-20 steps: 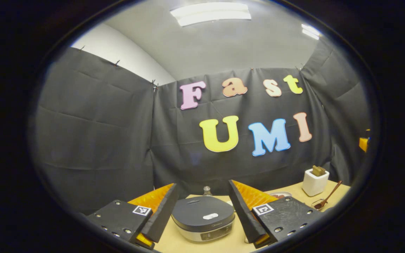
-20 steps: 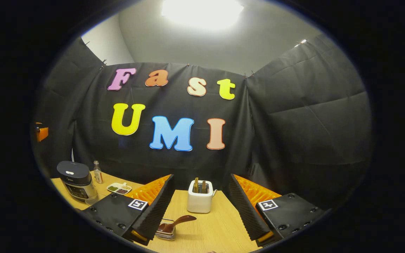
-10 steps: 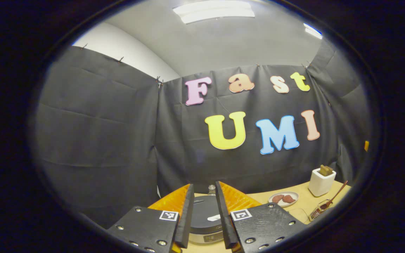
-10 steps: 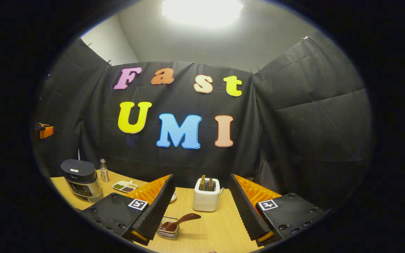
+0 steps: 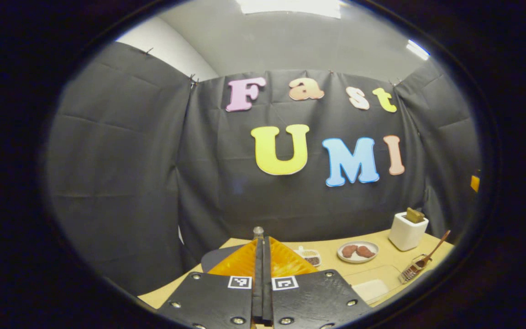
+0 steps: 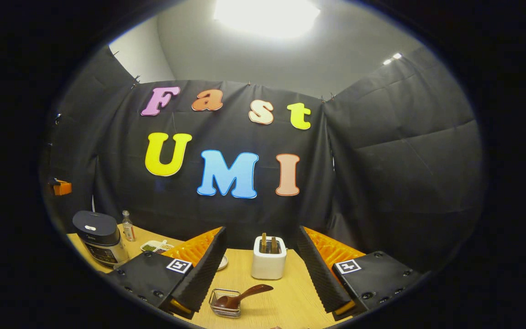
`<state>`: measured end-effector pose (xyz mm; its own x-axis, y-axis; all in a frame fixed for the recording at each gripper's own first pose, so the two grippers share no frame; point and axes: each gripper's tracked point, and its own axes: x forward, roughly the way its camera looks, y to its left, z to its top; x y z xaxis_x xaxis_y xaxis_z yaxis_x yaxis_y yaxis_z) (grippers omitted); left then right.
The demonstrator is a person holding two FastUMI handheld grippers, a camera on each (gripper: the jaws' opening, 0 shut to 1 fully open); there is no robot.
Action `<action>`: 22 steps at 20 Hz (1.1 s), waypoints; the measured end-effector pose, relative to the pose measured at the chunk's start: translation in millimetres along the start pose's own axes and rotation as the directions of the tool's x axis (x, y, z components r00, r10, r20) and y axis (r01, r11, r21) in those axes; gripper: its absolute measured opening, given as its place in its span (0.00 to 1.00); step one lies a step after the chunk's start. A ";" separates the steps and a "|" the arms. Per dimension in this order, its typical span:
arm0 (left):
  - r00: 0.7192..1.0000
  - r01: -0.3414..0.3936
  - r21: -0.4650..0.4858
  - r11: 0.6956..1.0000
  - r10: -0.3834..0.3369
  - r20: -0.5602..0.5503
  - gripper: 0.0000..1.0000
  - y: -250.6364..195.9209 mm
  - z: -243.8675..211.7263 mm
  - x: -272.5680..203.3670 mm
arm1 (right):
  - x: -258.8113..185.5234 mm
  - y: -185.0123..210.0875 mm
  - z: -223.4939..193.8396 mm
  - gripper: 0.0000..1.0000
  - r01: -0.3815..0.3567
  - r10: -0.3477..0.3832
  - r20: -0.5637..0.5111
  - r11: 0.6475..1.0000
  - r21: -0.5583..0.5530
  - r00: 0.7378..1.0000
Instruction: Close the left gripper, press the button to open the rice cooker; take a wooden spoon from the chopstick holder with the right hand, scoop a spoonful of rice and pour it into the rice cooker, then put the wooden spoon back into the chopstick holder.
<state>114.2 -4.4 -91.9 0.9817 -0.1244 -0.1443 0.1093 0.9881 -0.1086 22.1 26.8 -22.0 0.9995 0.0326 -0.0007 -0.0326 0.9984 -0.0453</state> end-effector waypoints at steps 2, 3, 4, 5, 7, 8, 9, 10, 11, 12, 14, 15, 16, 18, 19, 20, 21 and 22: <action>0.999 0.021 -0.003 1.000 -0.021 -0.044 0.01 0.2 -21.8 13.6 | 1.7 3.8 -2.0 0.97 0.012 -0.012 -0.013 1.000 -0.005 1.000; 0.997 0.035 -0.009 0.999 -0.035 -0.065 0.01 -1.7 -31.7 19.3 | 2.4 5.5 -3.3 0.98 0.018 -0.018 -0.019 1.000 -0.006 1.000; 0.995 0.049 -0.013 0.999 -0.050 -0.085 0.00 -4.1 -42.3 21.8 | 2.1 6.6 -4.1 0.98 0.025 -0.025 -0.024 1.000 -0.009 0.999; 0.993 0.063 -0.016 0.998 -0.065 -0.102 0.01 -7.2 -52.3 25.3 | 3.4 7.0 -4.8 0.98 0.032 -0.032 -0.028 0.999 -0.013 0.999; 0.986 0.089 -0.019 0.996 -0.091 -0.140 0.01 -12.0 -71.4 34.1 | 6.1 10.7 -6.0 0.98 0.040 -0.041 -0.038 0.999 -0.022 0.998; 0.982 0.101 -0.021 0.995 -0.103 -0.158 0.01 -13.9 -80.7 38.2 | 6.4 12.9 -6.3 0.98 0.042 -0.043 -0.042 0.999 -0.026 0.998; 0.978 0.109 -0.026 0.994 -0.112 -0.175 0.01 -15.6 -88.5 42.1 | 7.2 14.7 -6.5 0.98 0.044 -0.045 -0.047 0.999 -0.033 0.998; 0.975 0.115 -0.031 0.993 -0.119 -0.190 0.01 -16.9 -96.0 44.7 | 8.6 15.0 -7.5 0.98 0.045 -0.047 -0.050 0.998 -0.039 0.998; 0.971 0.122 -0.036 0.992 -0.127 -0.203 0.01 -18.5 -102.7 46.9 | 9.4 17.5 -7.6 0.97 0.046 -0.049 -0.053 0.998 -0.045 0.997; 0.968 0.128 -0.040 0.991 -0.134 -0.214 0.01 -20.6 -108.2 49.2 | 9.6 19.1 -7.2 0.97 0.046 -0.049 -0.055 0.998 -0.050 0.997; 0.960 0.139 -0.039 0.989 -0.145 -0.238 0.00 -24.9 -120.7 49.9 | 10.8 22.0 -8.2 0.98 0.044 -0.048 -0.060 0.997 -0.059 0.997; 0.956 0.141 -0.036 0.989 -0.146 -0.255 0.00 -26.5 -128.2 49.8 | 11.9 23.4 -8.4 0.98 0.043 -0.047 -0.063 0.997 -0.063 0.997; 0.957 0.139 -0.029 0.990 -0.142 -0.253 0.00 -25.1 -130.3 49.9 | 12.5 23.9 -9.1 0.98 0.041 -0.045 -0.065 0.997 -0.066 0.997; 0.959 0.127 -0.026 0.992 -0.129 -0.253 0.00 -24.8 -135.1 49.3 | 13.8 25.7 -8.0 0.97 0.038 -0.043 -0.067 0.997 -0.071 0.997; 0.958 0.116 -0.038 0.993 -0.122 -0.259 0.02 -25.4 -139.3 48.5 | 14.3 26.4 -7.6 0.98 0.036 -0.041 -0.068 0.997 -0.073 0.997; 0.956 0.109 -0.060 0.992 -0.121 -0.268 0.02 -24.7 -142.4 47.6 | 14.9 26.6 -8.9 0.98 0.034 -0.040 -0.071 0.997 -0.075 0.997; 0.953 0.104 -0.098 0.990 -0.128 -0.276 0.03 -25.6 -142.4 50.4 | 15.4 27.3 -8.9 0.98 0.032 -0.037 -0.073 0.997 -0.076 0.997; 0.946 0.105 -0.123 0.987 -0.137 -0.295 0.02 -27.0 -142.8 49.3 | 15.4 28.7 -9.1 0.98 0.025 -0.031 -0.074 0.997 -0.072 0.997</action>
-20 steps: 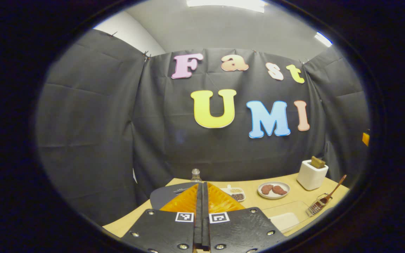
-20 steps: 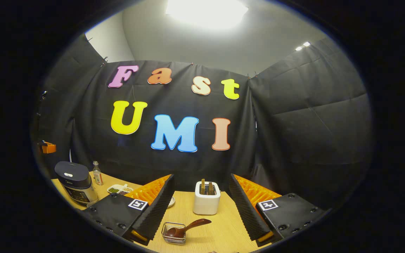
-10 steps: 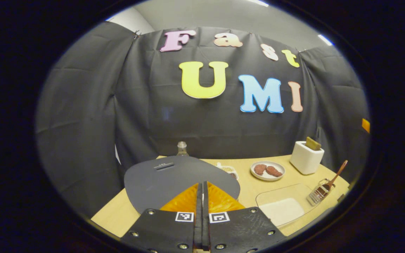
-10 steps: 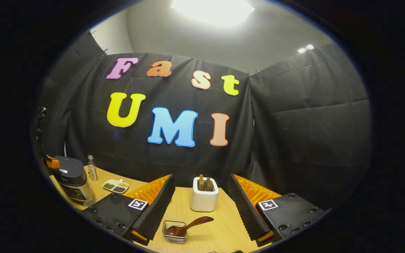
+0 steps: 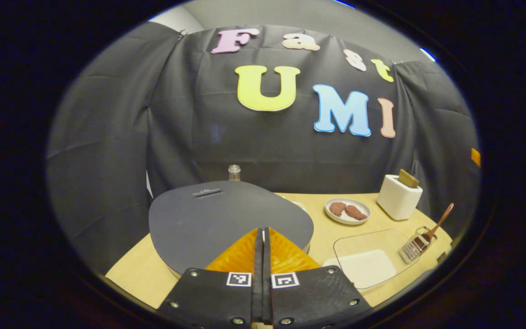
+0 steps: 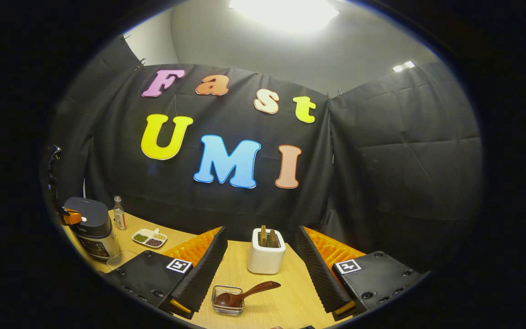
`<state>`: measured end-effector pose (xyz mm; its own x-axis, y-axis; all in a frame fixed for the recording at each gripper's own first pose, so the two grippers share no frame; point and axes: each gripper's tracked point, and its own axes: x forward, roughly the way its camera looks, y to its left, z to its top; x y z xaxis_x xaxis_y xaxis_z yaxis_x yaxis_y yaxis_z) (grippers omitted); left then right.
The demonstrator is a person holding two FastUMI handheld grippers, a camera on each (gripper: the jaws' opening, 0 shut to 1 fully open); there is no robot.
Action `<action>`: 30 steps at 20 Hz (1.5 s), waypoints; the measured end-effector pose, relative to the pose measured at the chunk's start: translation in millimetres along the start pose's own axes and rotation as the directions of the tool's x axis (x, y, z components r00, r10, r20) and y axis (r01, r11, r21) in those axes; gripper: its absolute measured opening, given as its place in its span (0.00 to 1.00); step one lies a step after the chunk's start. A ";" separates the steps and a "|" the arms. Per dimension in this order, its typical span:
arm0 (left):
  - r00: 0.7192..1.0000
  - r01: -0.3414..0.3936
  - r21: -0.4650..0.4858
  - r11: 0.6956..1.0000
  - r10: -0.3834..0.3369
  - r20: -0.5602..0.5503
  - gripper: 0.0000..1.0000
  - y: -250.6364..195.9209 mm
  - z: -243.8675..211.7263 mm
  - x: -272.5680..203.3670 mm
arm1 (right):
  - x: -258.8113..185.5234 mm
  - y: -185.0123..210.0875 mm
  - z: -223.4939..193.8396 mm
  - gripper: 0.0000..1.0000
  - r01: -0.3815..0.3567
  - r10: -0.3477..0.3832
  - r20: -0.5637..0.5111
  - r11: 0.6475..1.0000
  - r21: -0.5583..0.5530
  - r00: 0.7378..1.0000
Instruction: Close the left gripper, press the button to open the rice cooker; take a wooden spoon from the chopstick holder with the right hand, scoop a spoonful of rice and pour it into the rice cooker, then put the wooden spoon back into the chopstick holder.
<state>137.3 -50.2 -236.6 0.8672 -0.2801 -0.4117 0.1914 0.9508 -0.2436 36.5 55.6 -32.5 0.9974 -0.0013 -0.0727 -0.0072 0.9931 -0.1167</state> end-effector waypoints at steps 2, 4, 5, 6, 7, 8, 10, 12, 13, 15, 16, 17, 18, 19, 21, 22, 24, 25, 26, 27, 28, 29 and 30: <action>0.999 0.011 -0.044 0.999 -0.013 -0.043 0.02 2.5 -0.7 3.6 | -0.6 2.7 2.4 0.97 -0.014 0.014 0.005 1.000 0.012 1.000; 1.000 0.022 -0.068 0.997 -0.023 -0.014 0.02 0.3 6.0 4.0 | -0.1 5.3 7.3 0.97 -0.027 0.026 0.023 0.999 0.029 0.999; 1.000 0.019 -0.065 0.998 -0.019 -0.005 0.02 0.6 7.9 2.4 | -0.4 6.2 9.2 0.98 -0.032 0.031 0.031 0.999 0.039 0.999; 1.000 0.008 -0.054 0.999 -0.007 0.008 0.01 0.2 12.6 -0.1 | -1.9 7.9 8.1 0.97 -0.044 0.042 0.034 0.998 0.046 0.999; 1.000 -0.005 -0.033 0.999 0.006 0.010 0.01 -0.1 15.6 -2.6 | -2.5 9.5 7.1 0.97 -0.054 0.053 0.033 0.997 0.046 0.998; 0.999 -0.017 -0.006 1.000 0.017 0.027 0.01 -0.9 23.1 -5.2 | -2.8 8.1 5.9 0.97 -0.057 0.055 0.034 0.997 0.043 0.998; 0.996 -0.047 0.059 0.997 0.043 0.076 0.00 -2.2 45.5 -10.5 | -4.2 6.7 5.2 0.98 -0.066 0.064 0.036 0.996 0.052 0.997; 0.987 -0.089 0.104 0.991 0.074 0.142 0.01 0.3 72.3 -20.6 | -4.5 4.0 1.8 0.98 -0.074 0.072 0.033 0.995 0.062 0.997; 0.979 -0.111 0.109 0.988 0.090 0.182 0.01 1.7 89.1 -28.7 | -3.1 1.9 -0.4 0.98 -0.075 0.074 0.029 0.995 0.065 0.997; 0.955 -0.164 0.102 0.981 0.132 0.267 0.00 6.0 119.8 -45.7 | -0.9 -1.7 -5.7 0.98 -0.081 0.080 0.017 0.993 0.082 0.997; 0.937 -0.193 0.095 0.977 0.155 0.313 0.00 9.0 135.6 -58.2 | 2.3 -3.1 -10.0 0.98 -0.083 0.083 0.010 0.992 0.093 0.997; 0.922 -0.217 0.082 0.973 0.177 0.344 0.01 12.4 147.8 -70.8 | 5.3 -4.3 -13.3 0.98 -0.084 0.084 0.004 0.991 0.104 0.996; 0.911 -0.227 0.071 0.971 0.187 0.367 0.01 12.6 157.1 -80.3 | 8.1 -6.6 -16.8 0.98 -0.086 0.087 -0.005 0.990 0.115 0.996; 0.902 -0.226 0.060 0.972 0.186 0.389 0.00 9.7 167.3 -93.8 | 11.8 -8.4 -21.4 0.98 -0.087 0.090 -0.015 0.988 0.127 0.996; 0.887 -0.236 0.052 0.970 0.193 0.420 0.00 12.1 181.8 -111.0 | 20.4 -9.1 -32.6 0.98 -0.092 0.100 -0.041 0.982 0.164 0.994; 0.883 -0.238 0.054 0.970 0.193 0.427 0.05 12.6 186.9 -118.1 | 26.0 -10.5 -39.8 0.98 -0.089 0.101 -0.058 0.979 0.185 0.993; 0.878 -0.239 0.063 0.969 0.188 0.440 0.41 11.3 191.7 -135.6 | 36.3 -12.2 -56.1 0.98 -0.083 0.107 -0.096 0.970 0.227 0.990; 0.875 -0.244 0.066 0.967 0.190 0.445 0.59 12.3 192.7 -143.8 | 41.5 -11.7 -64.6 0.97 -0.083 0.114 -0.114 0.965 0.248 0.987; 0.871 -0.253 0.071 0.965 0.195 0.452 0.77 13.8 195.7 -153.2 | 45.9 -11.1 -74.0 0.98 -0.082 0.122 -0.137 0.960 0.266 0.983; 0.868 -0.261 0.075 0.963 0.200 0.455 0.78 15.9 194.3 -160.0 | 51.4 -10.8 -84.3 0.96 -0.080 0.129 -0.162 0.956 0.282 0.978; 0.866 -0.270 0.076 0.960 0.208 0.455 0.78 18.3 193.3 -166.5 | 55.8 -10.0 -93.6 0.93 -0.080 0.139 -0.184 0.952 0.296 0.973; 0.865 -0.276 0.074 0.958 0.214 0.453 0.77 19.6 191.8 -172.3 | 60.9 -9.4 -102.9 0.97 -0.076 0.143 -0.205 0.950 0.303 0.968; 0.864 -0.282 0.070 0.957 0.222 0.452 0.77 22.2 190.3 -178.7 | 64.8 -9.6 -113.7 0.98 -0.068 0.143 -0.227 0.949 0.307 0.963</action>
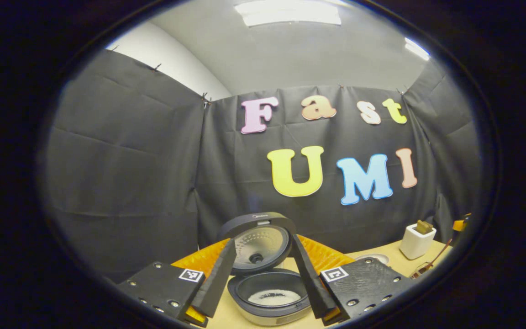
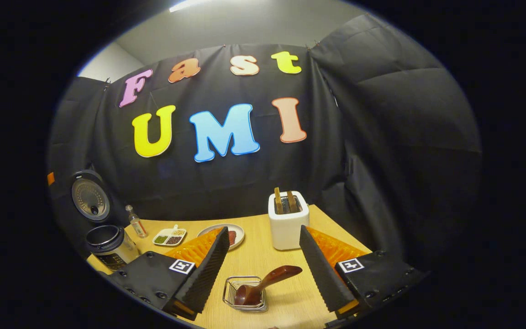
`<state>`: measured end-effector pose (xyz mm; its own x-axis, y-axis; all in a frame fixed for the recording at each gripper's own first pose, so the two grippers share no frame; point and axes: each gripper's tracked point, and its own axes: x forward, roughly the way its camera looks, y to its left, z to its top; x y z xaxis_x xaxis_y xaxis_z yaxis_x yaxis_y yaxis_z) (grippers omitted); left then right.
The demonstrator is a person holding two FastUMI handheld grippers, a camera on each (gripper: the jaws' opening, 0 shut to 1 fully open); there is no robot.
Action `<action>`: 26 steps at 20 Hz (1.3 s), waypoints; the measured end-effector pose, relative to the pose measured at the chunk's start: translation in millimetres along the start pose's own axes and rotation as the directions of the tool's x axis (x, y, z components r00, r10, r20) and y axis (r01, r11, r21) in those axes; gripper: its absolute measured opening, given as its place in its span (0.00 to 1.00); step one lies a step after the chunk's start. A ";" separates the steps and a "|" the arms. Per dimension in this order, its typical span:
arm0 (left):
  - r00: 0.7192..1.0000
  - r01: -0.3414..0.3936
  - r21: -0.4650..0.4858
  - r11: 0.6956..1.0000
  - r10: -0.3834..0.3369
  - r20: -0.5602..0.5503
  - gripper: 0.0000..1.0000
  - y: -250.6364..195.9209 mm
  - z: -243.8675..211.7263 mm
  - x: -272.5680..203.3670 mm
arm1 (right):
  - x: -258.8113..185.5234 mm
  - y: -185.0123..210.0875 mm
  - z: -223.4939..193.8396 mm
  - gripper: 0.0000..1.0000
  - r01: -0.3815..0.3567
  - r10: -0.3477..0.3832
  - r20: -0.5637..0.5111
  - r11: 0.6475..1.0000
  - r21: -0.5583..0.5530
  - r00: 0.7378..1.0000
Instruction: Close the left gripper, press the button to open the rice cooker; take a wooden spoon from the chopstick holder with the right hand, scoop a spoonful of rice and pour it into the rice cooker, then put the wooden spoon back into the chopstick holder.
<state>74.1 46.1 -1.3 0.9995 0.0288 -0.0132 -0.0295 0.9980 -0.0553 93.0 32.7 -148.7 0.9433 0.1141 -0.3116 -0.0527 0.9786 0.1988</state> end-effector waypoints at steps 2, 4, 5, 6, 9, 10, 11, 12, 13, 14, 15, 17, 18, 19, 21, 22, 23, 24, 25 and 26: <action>1.000 -0.018 0.000 1.000 0.018 -0.006 0.77 7.4 -0.7 -8.4 | 9.9 -7.2 -14.6 0.98 0.016 -0.015 -0.041 1.000 0.011 0.999; 0.999 -0.038 0.002 0.999 0.038 -0.013 0.77 17.0 -1.4 -14.9 | 18.9 -14.2 -27.8 0.98 0.033 -0.031 -0.073 0.999 0.019 0.997; 0.999 -0.049 0.005 0.999 0.049 -0.015 0.77 20.1 -2.4 -19.0 | 22.4 -17.7 -34.1 0.98 0.040 -0.038 -0.091 0.999 0.024 0.995; 0.998 -0.057 0.010 0.998 0.057 -0.015 0.77 23.6 -2.3 -20.9 | 25.3 -19.0 -41.7 0.98 0.046 -0.042 -0.108 0.998 0.032 0.993; 0.997 -0.078 0.034 0.996 0.078 -0.023 0.77 32.3 -3.9 -30.2 | 31.5 -22.0 -65.7 0.98 0.054 -0.038 -0.174 0.995 0.085 0.984; 0.996 -0.084 0.041 0.996 0.085 -0.024 0.77 34.1 -3.9 -31.9 | 32.5 -21.4 -74.3 0.98 0.056 -0.033 -0.197 0.992 0.110 0.980; 0.996 -0.087 0.046 0.995 0.089 -0.024 0.77 36.6 -4.0 -34.9 | 33.4 -19.9 -82.7 0.98 0.055 -0.023 -0.223 0.989 0.139 0.975; 0.995 -0.091 0.049 0.995 0.093 -0.026 0.77 38.7 -3.9 -37.2 | 33.1 -16.7 -91.7 0.98 0.052 -0.009 -0.246 0.985 0.167 0.969; 0.995 -0.094 0.050 0.994 0.095 -0.028 0.77 39.8 -4.3 -38.5 | 32.8 -12.9 -99.5 0.98 0.046 0.007 -0.268 0.980 0.193 0.963; 0.995 -0.097 0.051 0.994 0.099 -0.029 0.77 41.8 -4.0 -38.8 | 31.2 -10.5 -104.9 0.98 0.045 0.018 -0.286 0.976 0.215 0.958; 0.994 -0.101 0.052 0.994 0.103 -0.030 0.77 42.2 -4.3 -40.0 | 31.7 -7.7 -111.3 0.95 0.042 0.031 -0.299 0.971 0.236 0.954; 0.994 -0.108 0.056 0.993 0.110 -0.029 0.77 46.6 -4.3 -41.5 | 31.9 -0.6 -120.0 0.80 0.035 0.056 -0.322 0.963 0.269 0.945; 0.993 -0.110 0.057 0.992 0.112 -0.029 0.77 48.0 -3.6 -41.8 | 31.9 3.2 -123.7 0.78 0.028 0.070 -0.333 0.959 0.281 0.940; 0.993 -0.113 0.058 0.992 0.115 -0.029 0.77 50.2 -3.6 -43.1 | 32.0 5.8 -126.5 0.81 0.025 0.079 -0.339 0.956 0.292 0.937; 0.992 -0.118 0.059 0.991 0.120 -0.028 0.77 53.8 -3.6 -45.2 | 33.0 11.2 -130.0 0.55 0.024 0.091 -0.348 0.950 0.313 0.933; 0.992 -0.121 0.058 0.991 0.122 -0.027 0.77 55.7 -3.6 -46.0 | 33.1 10.6 -130.3 0.41 0.028 0.090 -0.349 0.947 0.319 0.933; 0.992 -0.123 0.057 0.991 0.125 -0.027 0.78 57.2 -4.8 -45.6 | 34.9 10.5 -132.6 0.24 0.038 0.084 -0.354 0.945 0.325 0.932; 0.992 -0.123 0.055 0.991 0.125 -0.029 0.78 59.3 -5.0 -45.0 | 40.0 12.0 -132.3 0.14 0.037 0.091 -0.352 0.939 0.342 0.931; 0.992 -0.123 0.053 0.991 0.125 -0.030 0.78 60.4 -5.9 -43.6 | 36.4 12.5 -133.0 0.20 0.040 0.090 -0.357 0.939 0.340 0.930; 0.992 -0.123 0.051 0.991 0.124 -0.030 0.77 61.8 -5.9 -43.0 | 34.3 10.6 -130.5 0.18 0.050 0.076 -0.361 0.944 0.327 0.929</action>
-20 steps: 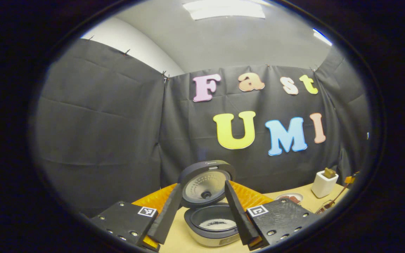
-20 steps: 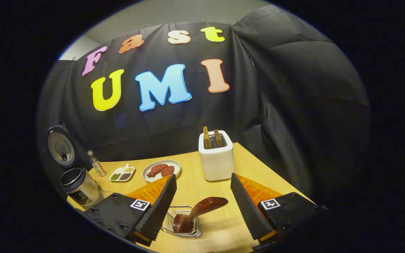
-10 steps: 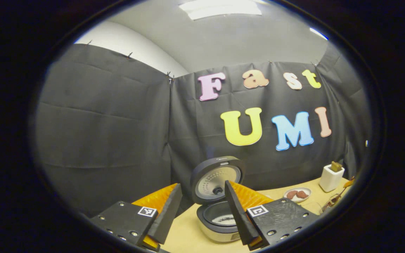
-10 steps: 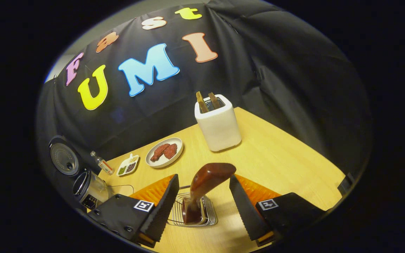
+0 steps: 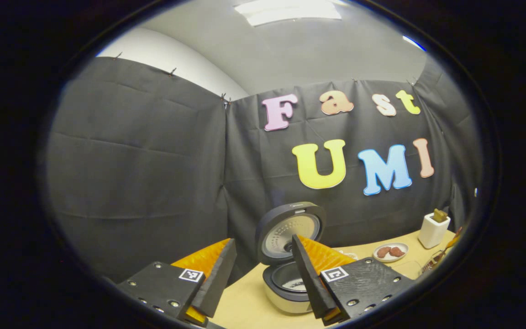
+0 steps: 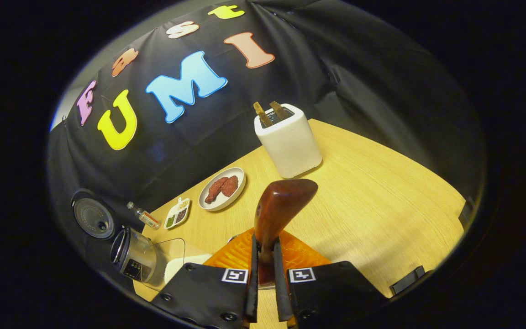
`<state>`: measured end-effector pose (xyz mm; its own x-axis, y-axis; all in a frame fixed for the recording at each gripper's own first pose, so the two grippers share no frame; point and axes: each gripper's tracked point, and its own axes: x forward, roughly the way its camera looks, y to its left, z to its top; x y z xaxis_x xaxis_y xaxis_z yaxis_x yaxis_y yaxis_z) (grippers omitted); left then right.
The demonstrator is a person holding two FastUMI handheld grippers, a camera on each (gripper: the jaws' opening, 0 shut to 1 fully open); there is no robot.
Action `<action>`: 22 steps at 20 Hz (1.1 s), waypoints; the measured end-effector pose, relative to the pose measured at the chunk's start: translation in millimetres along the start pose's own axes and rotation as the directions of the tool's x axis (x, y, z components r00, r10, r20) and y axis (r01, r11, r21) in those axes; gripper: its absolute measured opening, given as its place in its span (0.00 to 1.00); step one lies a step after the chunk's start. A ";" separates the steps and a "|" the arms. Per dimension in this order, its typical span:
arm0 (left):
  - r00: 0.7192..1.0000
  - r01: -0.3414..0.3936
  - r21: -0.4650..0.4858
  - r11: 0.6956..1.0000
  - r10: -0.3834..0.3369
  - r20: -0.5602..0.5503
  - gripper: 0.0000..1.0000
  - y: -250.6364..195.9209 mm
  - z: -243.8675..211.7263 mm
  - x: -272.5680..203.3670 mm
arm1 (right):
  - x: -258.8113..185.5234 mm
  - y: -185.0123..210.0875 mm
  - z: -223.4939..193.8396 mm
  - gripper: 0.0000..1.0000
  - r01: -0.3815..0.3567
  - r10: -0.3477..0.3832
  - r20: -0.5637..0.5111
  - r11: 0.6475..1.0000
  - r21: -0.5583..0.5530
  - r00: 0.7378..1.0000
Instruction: Close the left gripper, press the button to open the rice cooker; take a wooden spoon from the chopstick holder with the right hand, scoop a spoonful of rice and pour it into the rice cooker, then put the wooden spoon back into the chopstick holder.
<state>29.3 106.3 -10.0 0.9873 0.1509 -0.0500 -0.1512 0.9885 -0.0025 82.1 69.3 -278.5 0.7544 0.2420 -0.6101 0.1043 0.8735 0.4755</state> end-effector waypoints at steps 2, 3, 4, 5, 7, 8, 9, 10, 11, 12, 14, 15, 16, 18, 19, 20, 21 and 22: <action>1.000 0.001 -0.002 1.000 -0.001 0.004 0.77 1.7 -0.9 3.6 | -6.3 4.1 5.9 0.10 -0.012 0.012 0.013 0.999 -0.047 1.000; 1.000 0.003 -0.005 1.000 -0.003 0.006 0.77 1.0 0.0 5.5 | -8.0 10.2 7.8 0.10 -0.006 0.009 0.032 0.997 -0.078 0.999; 1.000 0.007 -0.007 1.000 -0.007 0.007 0.77 0.3 -0.1 8.1 | -11.7 14.9 14.0 0.10 0.003 0.003 0.053 0.994 -0.108 0.999; 1.000 0.009 -0.008 1.000 -0.009 0.008 0.77 0.8 -2.2 9.8 | -17.3 20.6 20.1 0.10 0.010 0.001 0.077 0.990 -0.140 0.997; 1.000 0.020 -0.014 1.000 -0.020 0.008 0.77 -0.2 -3.7 13.1 | -27.6 34.0 34.9 0.07 0.022 0.005 0.132 0.978 -0.209 0.991; 1.000 0.025 -0.015 1.000 -0.025 0.006 0.77 -0.5 -5.4 15.7 | -32.4 40.7 43.3 0.10 0.031 0.008 0.158 0.969 -0.247 0.987; 1.000 0.029 -0.016 0.999 -0.029 0.005 0.77 -1.6 -8.4 19.4 | -37.7 49.1 49.3 0.10 0.039 0.014 0.184 0.959 -0.282 0.983; 0.999 0.035 -0.017 0.999 -0.035 0.003 0.77 -1.9 -10.5 22.1 | -42.8 59.2 56.3 0.10 0.041 0.025 0.206 0.949 -0.312 0.978; 0.999 0.039 -0.019 0.999 -0.039 0.001 0.77 -2.6 -12.6 25.3 | -47.5 71.3 60.0 0.10 0.038 0.041 0.223 0.940 -0.339 0.974; 0.999 0.044 -0.022 0.999 -0.044 -0.001 0.77 -2.4 -14.5 28.7 | -50.9 82.7 63.3 0.10 0.031 0.058 0.232 0.931 -0.363 0.971; 0.999 0.051 -0.028 0.998 -0.051 -0.007 0.77 -0.3 -22.4 34.1 | -55.1 106.7 65.5 0.10 0.017 0.091 0.243 0.913 -0.408 0.966; 0.998 0.053 -0.033 0.998 -0.054 -0.011 0.77 1.7 -25.2 37.0 | -55.4 118.4 63.7 0.10 0.007 0.108 0.243 0.904 -0.428 0.964; 0.998 0.055 -0.037 0.998 -0.056 -0.014 0.77 3.9 -27.6 40.9 | -55.5 129.5 61.7 0.10 -0.002 0.123 0.243 0.894 -0.447 0.962; 0.998 0.056 -0.045 0.997 -0.057 -0.022 0.77 9.3 -35.8 46.9 | -54.7 151.1 54.1 0.10 -0.020 0.152 0.237 0.877 -0.480 0.960; 0.998 0.055 -0.047 0.997 -0.056 -0.027 0.77 13.0 -39.8 48.4 | -54.2 161.5 49.5 0.10 -0.031 0.165 0.232 0.870 -0.492 0.959; 0.998 0.054 -0.049 0.997 -0.056 -0.030 0.78 16.5 -43.2 52.3 | -52.9 171.1 45.3 0.10 -0.041 0.177 0.225 0.863 -0.504 0.958; 0.998 0.052 -0.049 0.997 -0.054 -0.034 0.78 20.1 -46.3 55.4 | -51.0 180.3 39.0 0.10 -0.052 0.189 0.217 0.856 -0.514 0.958; 0.998 0.049 -0.047 0.998 -0.051 -0.037 0.78 24.5 -48.2 58.2 | -49.3 189.4 33.6 0.08 -0.062 0.200 0.210 0.848 -0.526 0.957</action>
<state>80.7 138.8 -61.1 0.9912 0.1000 -0.0864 -0.1048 0.9931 -0.0523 86.5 208.6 -137.0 0.8789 0.3180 -0.3556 -0.2994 0.9480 0.1077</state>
